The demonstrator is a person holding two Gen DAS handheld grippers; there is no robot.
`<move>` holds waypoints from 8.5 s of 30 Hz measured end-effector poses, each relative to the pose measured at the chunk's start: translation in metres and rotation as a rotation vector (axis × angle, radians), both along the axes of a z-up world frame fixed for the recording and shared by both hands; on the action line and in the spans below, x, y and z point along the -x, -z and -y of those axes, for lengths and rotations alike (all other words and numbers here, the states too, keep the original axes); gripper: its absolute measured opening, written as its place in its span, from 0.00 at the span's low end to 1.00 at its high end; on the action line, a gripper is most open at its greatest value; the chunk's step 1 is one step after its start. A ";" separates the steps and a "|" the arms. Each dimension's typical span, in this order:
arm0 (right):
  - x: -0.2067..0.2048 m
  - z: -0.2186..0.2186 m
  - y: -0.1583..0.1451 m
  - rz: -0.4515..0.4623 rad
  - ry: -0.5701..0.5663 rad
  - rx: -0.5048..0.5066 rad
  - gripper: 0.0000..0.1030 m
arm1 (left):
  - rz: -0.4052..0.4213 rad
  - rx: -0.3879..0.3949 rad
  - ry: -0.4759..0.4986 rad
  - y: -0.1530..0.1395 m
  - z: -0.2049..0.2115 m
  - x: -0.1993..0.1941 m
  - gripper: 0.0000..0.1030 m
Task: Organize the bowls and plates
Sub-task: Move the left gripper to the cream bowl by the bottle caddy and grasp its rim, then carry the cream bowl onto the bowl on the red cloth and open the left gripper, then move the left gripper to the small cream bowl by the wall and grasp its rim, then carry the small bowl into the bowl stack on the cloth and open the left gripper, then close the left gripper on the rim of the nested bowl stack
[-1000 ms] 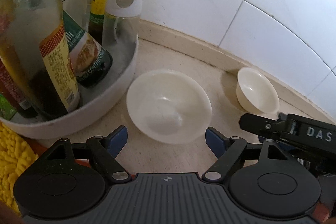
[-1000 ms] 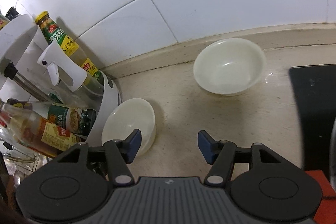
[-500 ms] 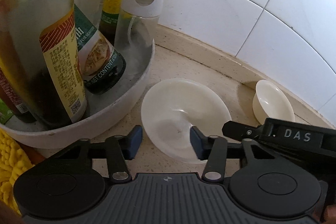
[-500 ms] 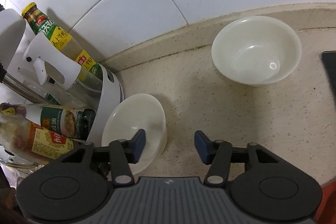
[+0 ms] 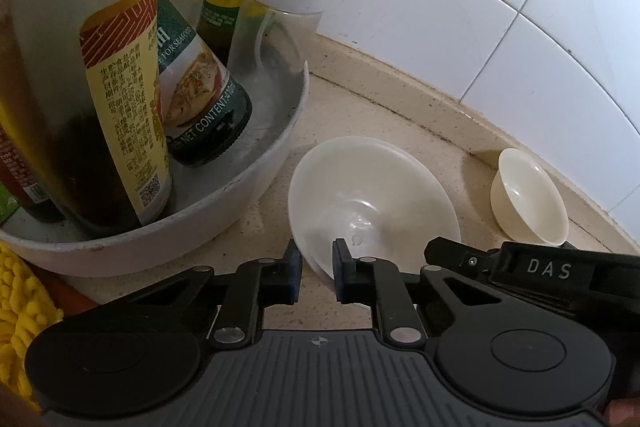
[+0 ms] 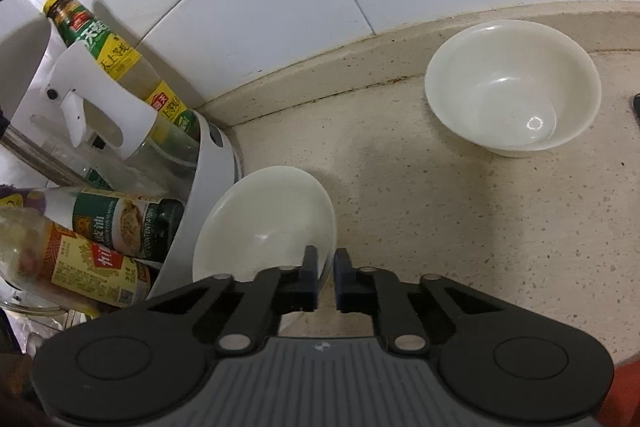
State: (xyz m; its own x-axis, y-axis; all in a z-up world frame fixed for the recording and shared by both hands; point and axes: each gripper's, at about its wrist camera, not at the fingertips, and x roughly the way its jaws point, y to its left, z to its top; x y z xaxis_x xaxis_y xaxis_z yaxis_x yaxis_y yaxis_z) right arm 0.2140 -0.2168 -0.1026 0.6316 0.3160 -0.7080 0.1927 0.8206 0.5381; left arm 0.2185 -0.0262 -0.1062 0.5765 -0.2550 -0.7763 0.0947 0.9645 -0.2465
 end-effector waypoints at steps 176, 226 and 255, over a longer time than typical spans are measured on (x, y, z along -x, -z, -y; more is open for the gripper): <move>0.146 0.117 -0.073 0.027 0.383 -0.163 0.05 | -0.021 0.121 0.251 -0.081 0.096 0.066 0.13; 0.232 0.086 -0.020 -0.106 0.300 -0.030 0.35 | -0.097 -0.093 0.357 -0.036 0.095 0.148 0.65; 0.237 0.103 0.031 0.018 0.405 -0.242 0.09 | -0.060 0.040 0.431 -0.003 0.089 0.136 0.26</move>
State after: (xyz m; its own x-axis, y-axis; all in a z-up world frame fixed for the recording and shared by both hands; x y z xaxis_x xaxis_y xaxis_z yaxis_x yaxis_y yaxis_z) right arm -0.0232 -0.3196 -0.1338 0.7496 0.1958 -0.6323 0.4605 0.5320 0.7106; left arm 0.0827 -0.1155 -0.1035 0.3647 -0.4931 -0.7898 0.4706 0.8296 -0.3006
